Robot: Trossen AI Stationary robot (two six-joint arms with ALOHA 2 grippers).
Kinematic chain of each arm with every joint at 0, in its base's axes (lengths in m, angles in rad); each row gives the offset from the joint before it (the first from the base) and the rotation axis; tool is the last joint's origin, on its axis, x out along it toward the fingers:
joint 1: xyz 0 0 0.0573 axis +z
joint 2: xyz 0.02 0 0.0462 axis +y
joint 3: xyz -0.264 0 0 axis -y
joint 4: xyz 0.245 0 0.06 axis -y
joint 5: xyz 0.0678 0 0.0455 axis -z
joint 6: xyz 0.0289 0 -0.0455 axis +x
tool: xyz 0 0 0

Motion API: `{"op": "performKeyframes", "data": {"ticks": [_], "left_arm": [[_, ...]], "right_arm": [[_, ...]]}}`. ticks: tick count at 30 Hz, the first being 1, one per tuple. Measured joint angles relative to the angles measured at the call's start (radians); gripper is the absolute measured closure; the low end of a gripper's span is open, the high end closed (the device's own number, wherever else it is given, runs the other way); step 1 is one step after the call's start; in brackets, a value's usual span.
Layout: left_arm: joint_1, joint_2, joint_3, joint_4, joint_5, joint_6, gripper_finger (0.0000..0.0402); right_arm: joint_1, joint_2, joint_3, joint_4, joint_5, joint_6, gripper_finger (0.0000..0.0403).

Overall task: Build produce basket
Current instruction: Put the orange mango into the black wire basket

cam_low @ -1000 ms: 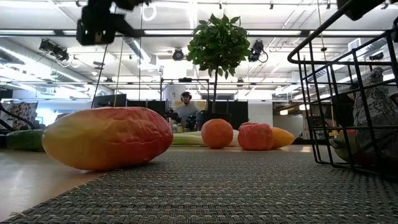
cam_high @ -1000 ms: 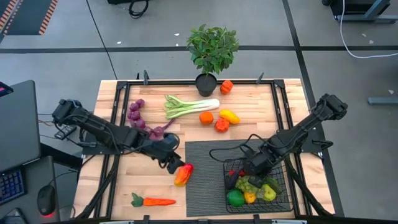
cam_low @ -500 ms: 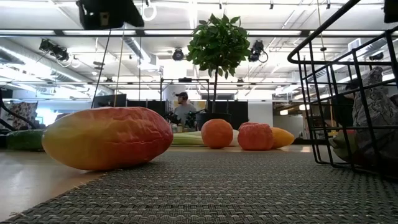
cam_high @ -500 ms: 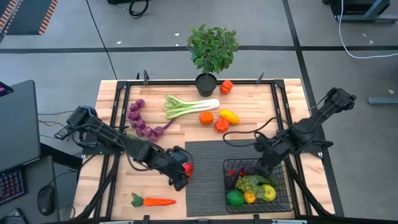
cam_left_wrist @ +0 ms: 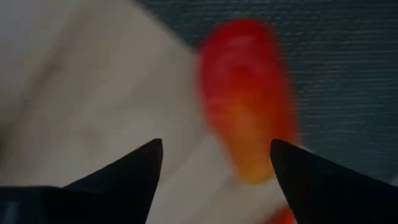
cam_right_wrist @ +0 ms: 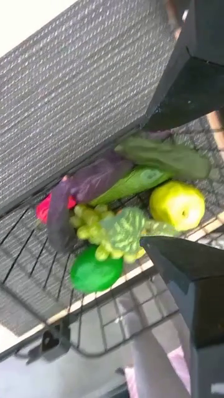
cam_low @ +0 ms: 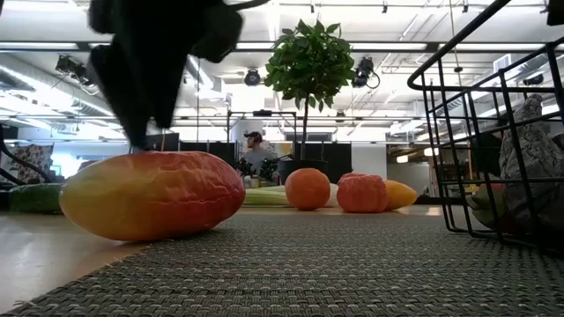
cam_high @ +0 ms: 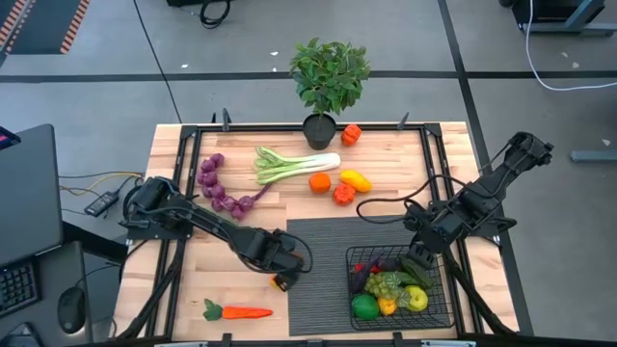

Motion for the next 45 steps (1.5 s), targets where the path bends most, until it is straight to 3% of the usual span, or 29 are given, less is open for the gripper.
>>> {"op": "performKeyframes", "data": {"ticks": [5, 13, 18, 28, 34, 42, 45], "left_arm": [[0.012, 0.0, 0.001, 0.13, 0.013, -0.046, 0.0086], [0.053, 0.0, 0.001, 0.058, 0.01, -0.046, 0.0086], [0.081, 0.013, 0.002, 0.095, 0.008, -0.043, 0.0086], [0.092, 0.135, -0.001, 0.118, 0.177, -0.047, 0.0086], [0.093, 0.168, -0.001, 0.213, 0.224, -0.028, 0.0087], [0.1, 0.128, 0.009, 0.232, 0.266, -0.027, 0.0147], [0.107, 0.109, 0.044, 0.228, 0.26, -0.012, 0.0149]], "right_arm": [[0.024, 0.002, 0.0, -0.037, 0.0, -0.005, 0.0113], [0.029, 0.002, 0.0, -0.063, 0.0, -0.015, 0.0113], [0.029, 0.002, 0.0, -0.063, 0.0, -0.013, 0.0113], [0.029, 0.003, 0.0, -0.052, -0.037, 0.03, 0.0114], [0.029, 0.003, 0.0, -0.046, -0.061, 0.043, 0.0114], [0.029, 0.003, 0.0, -0.039, -0.061, 0.088, 0.0114], [0.029, 0.002, 0.0, -0.039, -0.069, 0.093, 0.0114]]}}
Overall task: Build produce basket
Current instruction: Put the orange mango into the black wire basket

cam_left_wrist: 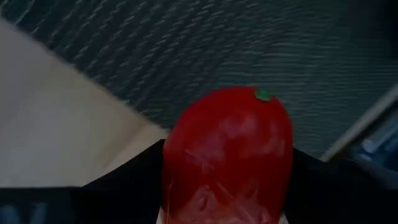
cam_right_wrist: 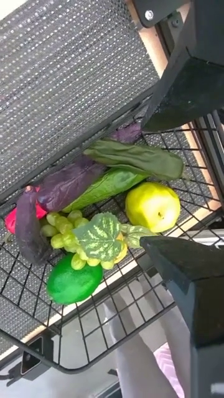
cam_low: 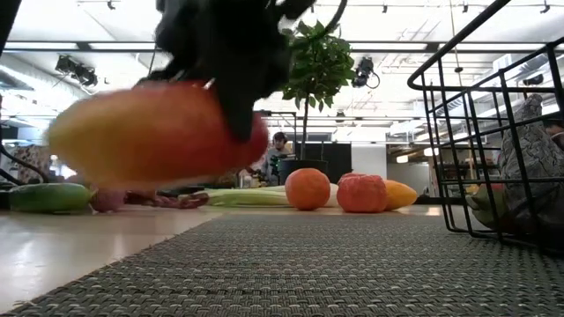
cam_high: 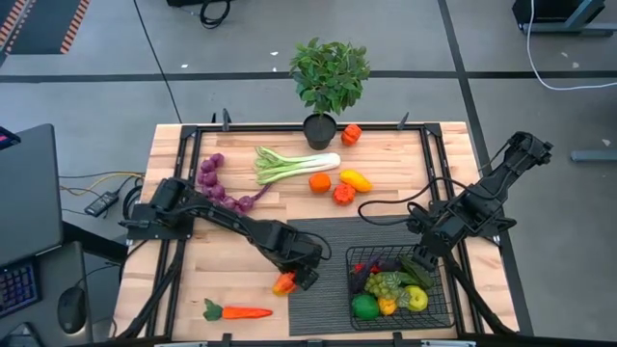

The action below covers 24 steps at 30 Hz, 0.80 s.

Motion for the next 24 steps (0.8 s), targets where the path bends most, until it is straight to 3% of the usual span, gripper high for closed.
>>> {"op": "performKeyframes", "data": {"ticks": [8, 12, 18, 24], "left_arm": [[0.019, -0.027, 0.221, 0.042, -0.128, 0.112, 0.0144], [0.018, -0.029, 0.297, 0.179, -0.209, 0.158, 0.0135], [0.018, -0.021, 0.322, 0.438, -0.285, 0.23, 0.0142], [0.009, 0.038, 0.322, 0.549, -0.357, 0.412, 0.0127]], "right_arm": [[0.001, -0.012, 0.0, 0.001, -0.047, 0.062, 0.0114], [0.006, -0.032, 0.0, 0.007, 0.001, 0.155, 0.0114], [0.033, -0.065, 0.0, 0.014, 0.032, 0.264, 0.0114], [0.056, -0.087, 0.0, 0.001, 0.036, 0.328, 0.0114]]}}
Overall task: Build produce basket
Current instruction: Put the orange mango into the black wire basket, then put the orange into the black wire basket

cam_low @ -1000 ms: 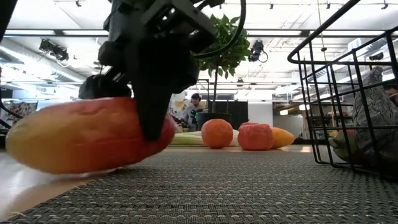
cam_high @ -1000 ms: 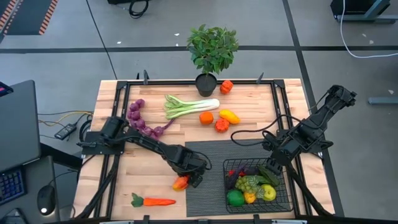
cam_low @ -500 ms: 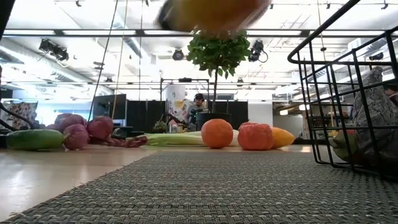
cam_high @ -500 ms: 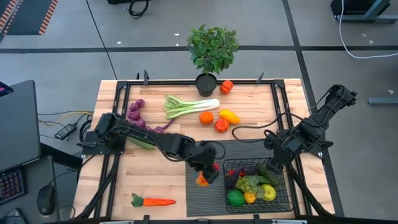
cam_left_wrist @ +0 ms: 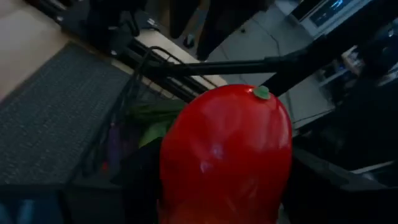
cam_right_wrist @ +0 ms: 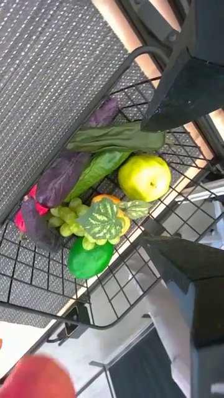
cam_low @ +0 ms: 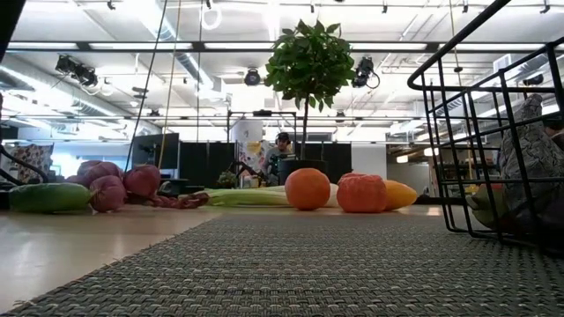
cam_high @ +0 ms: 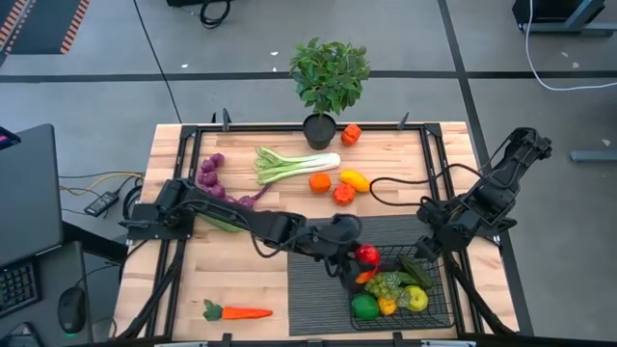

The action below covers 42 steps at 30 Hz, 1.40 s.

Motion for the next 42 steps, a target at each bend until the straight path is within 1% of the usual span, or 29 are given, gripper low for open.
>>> {"op": "performKeyframes", "data": {"ticks": [4, 8, 12, 14, 16, 18, 24, 26, 29, 32, 35, 38, 42], "left_arm": [[-0.016, 0.065, -0.001, 0.078, -0.001, 0.029, 0.0123], [-0.024, 0.109, -0.002, 0.09, 0.002, -0.033, 0.0117], [-0.016, 0.117, -0.002, 0.105, 0.012, -0.05, 0.0098], [-0.005, 0.115, -0.002, 0.114, 0.046, -0.057, 0.0089], [0.01, 0.114, -0.002, 0.109, 0.117, -0.074, 0.0087], [0.023, 0.112, -0.002, 0.104, 0.166, -0.089, 0.0086], [0.056, 0.095, -0.002, 0.088, 0.2, -0.097, 0.0085], [0.073, 0.075, -0.002, 0.08, 0.207, -0.076, 0.0085], [0.111, 0.037, -0.001, 0.019, 0.208, 0.0, 0.0085], [0.161, -0.009, 0.0, -0.115, 0.199, 0.075, 0.0085], [0.219, -0.041, 0.0, -0.308, 0.182, 0.131, 0.0086], [0.277, -0.045, 0.0, -0.495, 0.178, 0.161, 0.0086], [0.343, -0.045, 0.0, -0.675, 0.142, 0.191, 0.0091]], "right_arm": [[0.007, -0.004, 0.0, -0.002, -0.012, 0.009, 0.0114], [0.008, -0.004, 0.0, -0.006, -0.029, 0.009, 0.0114], [0.009, -0.004, 0.0, -0.009, -0.031, 0.008, 0.0114], [0.008, -0.004, 0.0, -0.01, -0.031, 0.006, 0.0114], [0.009, -0.004, 0.0, -0.009, -0.023, 0.004, 0.0114], [0.009, -0.004, 0.0, -0.009, -0.009, 0.003, 0.0114], [0.009, -0.004, 0.0, -0.007, 0.034, -0.022, 0.0114], [0.009, -0.004, 0.0, -0.008, 0.047, -0.039, 0.0114], [0.009, -0.004, 0.0, -0.008, 0.08, -0.063, 0.0114], [0.009, -0.003, 0.0, -0.006, 0.112, -0.087, 0.0114], [0.009, -0.003, 0.0, 0.011, 0.13, -0.115, 0.0114], [0.021, -0.003, 0.0, 0.023, 0.133, -0.155, 0.0114], [0.039, -0.003, 0.0, 0.023, 0.169, -0.167, 0.0114]]}}
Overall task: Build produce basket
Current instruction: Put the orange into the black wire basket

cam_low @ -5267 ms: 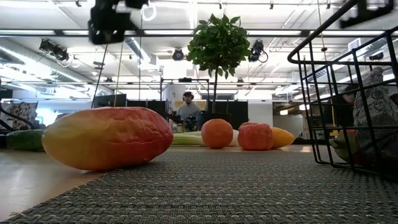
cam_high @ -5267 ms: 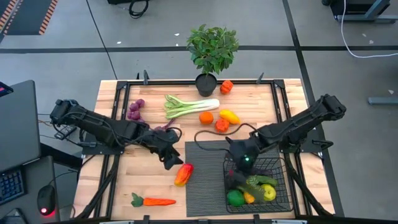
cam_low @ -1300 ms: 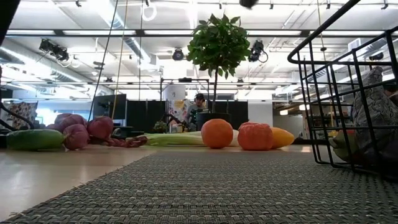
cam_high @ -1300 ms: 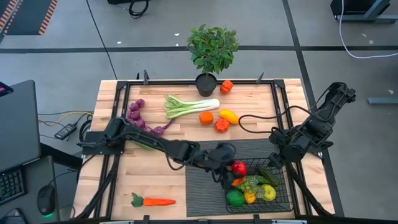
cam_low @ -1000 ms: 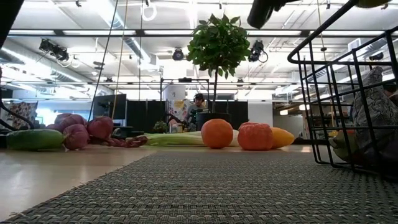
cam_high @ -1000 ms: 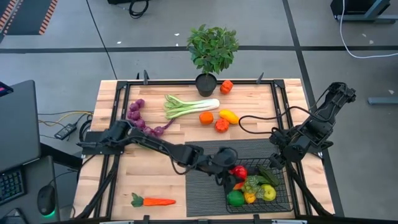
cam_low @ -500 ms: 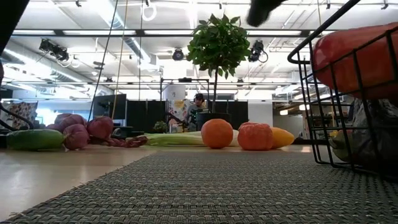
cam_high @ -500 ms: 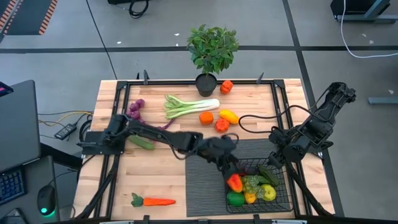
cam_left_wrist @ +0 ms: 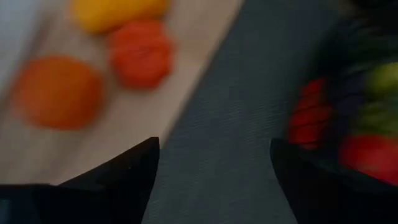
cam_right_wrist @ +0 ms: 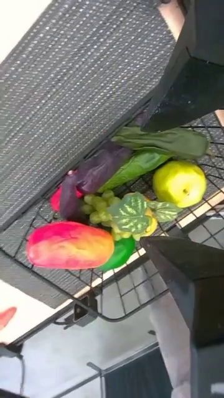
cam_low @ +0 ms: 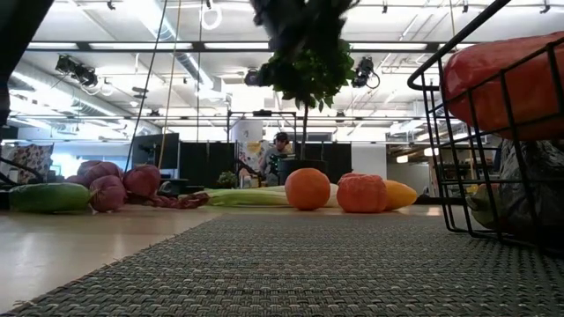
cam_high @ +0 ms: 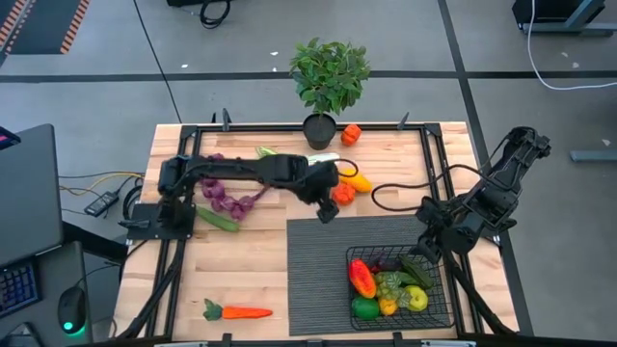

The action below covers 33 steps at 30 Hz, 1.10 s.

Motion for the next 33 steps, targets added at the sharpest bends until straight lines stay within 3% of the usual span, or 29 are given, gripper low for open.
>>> {"op": "performKeyframes", "data": {"ticks": [5, 10, 14, 20, 27, 33], "left_arm": [[0.07, 0.0, 0.0, -0.035, -0.096, 0.278, 0.0097], [0.147, 0.009, 0.0, -0.071, -0.097, 0.487, 0.0095], [0.228, 0.041, -0.004, -0.108, -0.023, 0.58, 0.0095], [0.305, 0.075, -0.004, -0.07, 0.146, 0.651, 0.01], [0.283, 0.098, -0.004, -0.03, 0.214, 0.698, 0.0102], [0.257, 0.149, -0.004, 0.015, 0.184, 0.702, 0.0102]], "right_arm": [[0.003, 0.003, 0.0, 0.0, 0.139, 0.047, 0.0114], [-0.019, 0.014, 0.0, 0.0, 0.337, 0.149, 0.0114], [-0.069, 0.029, 0.0, 0.002, 0.404, 0.148, 0.0114], [-0.192, 0.043, 0.0, 0.038, 0.397, 0.058, 0.0114], [-0.328, 0.046, 0.0, 0.183, 0.337, -0.181, 0.0114], [-0.458, 0.045, 0.0, 0.225, 0.278, -0.403, 0.0114]]}}
